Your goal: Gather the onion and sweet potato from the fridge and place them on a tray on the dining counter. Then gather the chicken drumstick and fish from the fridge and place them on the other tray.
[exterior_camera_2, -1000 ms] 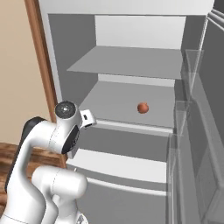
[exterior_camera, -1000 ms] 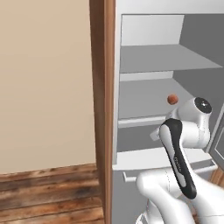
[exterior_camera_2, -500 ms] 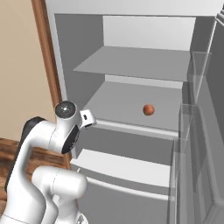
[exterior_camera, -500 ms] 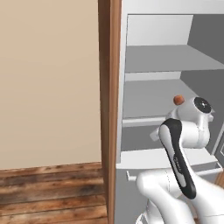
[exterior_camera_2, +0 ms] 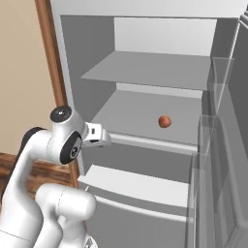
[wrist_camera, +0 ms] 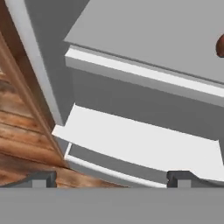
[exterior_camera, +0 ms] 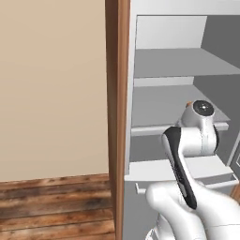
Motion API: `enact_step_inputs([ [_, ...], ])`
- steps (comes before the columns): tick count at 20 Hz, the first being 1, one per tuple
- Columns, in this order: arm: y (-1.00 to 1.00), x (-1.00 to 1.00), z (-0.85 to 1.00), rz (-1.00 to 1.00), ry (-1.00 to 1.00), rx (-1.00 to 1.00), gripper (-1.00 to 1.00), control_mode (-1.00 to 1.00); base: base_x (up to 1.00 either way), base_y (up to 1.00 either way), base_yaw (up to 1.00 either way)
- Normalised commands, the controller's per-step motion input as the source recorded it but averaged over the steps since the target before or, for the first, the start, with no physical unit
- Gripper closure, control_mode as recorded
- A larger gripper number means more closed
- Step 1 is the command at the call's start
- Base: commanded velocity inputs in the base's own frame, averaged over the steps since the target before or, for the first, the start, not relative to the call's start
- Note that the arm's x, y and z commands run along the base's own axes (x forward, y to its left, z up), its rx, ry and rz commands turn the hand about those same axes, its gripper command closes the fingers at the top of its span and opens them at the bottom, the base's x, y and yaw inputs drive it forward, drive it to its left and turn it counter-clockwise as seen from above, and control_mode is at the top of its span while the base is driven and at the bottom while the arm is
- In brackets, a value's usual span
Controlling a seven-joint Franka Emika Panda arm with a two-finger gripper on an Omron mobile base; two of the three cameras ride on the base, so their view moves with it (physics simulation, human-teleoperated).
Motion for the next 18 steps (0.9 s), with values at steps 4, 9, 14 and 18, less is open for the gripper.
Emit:
enact_step_inputs([
  [4, -0.60, 0.00, 0.00, -0.40, -0.01, 0.09, -1.00, -1.00, 0.00, 0.00, 0.00],
  [9, -0.74, 0.01, 0.00, -0.29, -0.03, 0.15, -1.00, -1.00, 0.00, 0.00, 0.00],
  [14, -0.64, 0.13, 0.12, -0.26, 0.00, 0.07, -1.00, -1.00, 0.00, 0.00, 0.00],
  [18, -0.40, 0.25, 0.14, -0.23, 0.00, 0.01, -1.00, -1.00, 0.00, 0.00, 0.00],
])
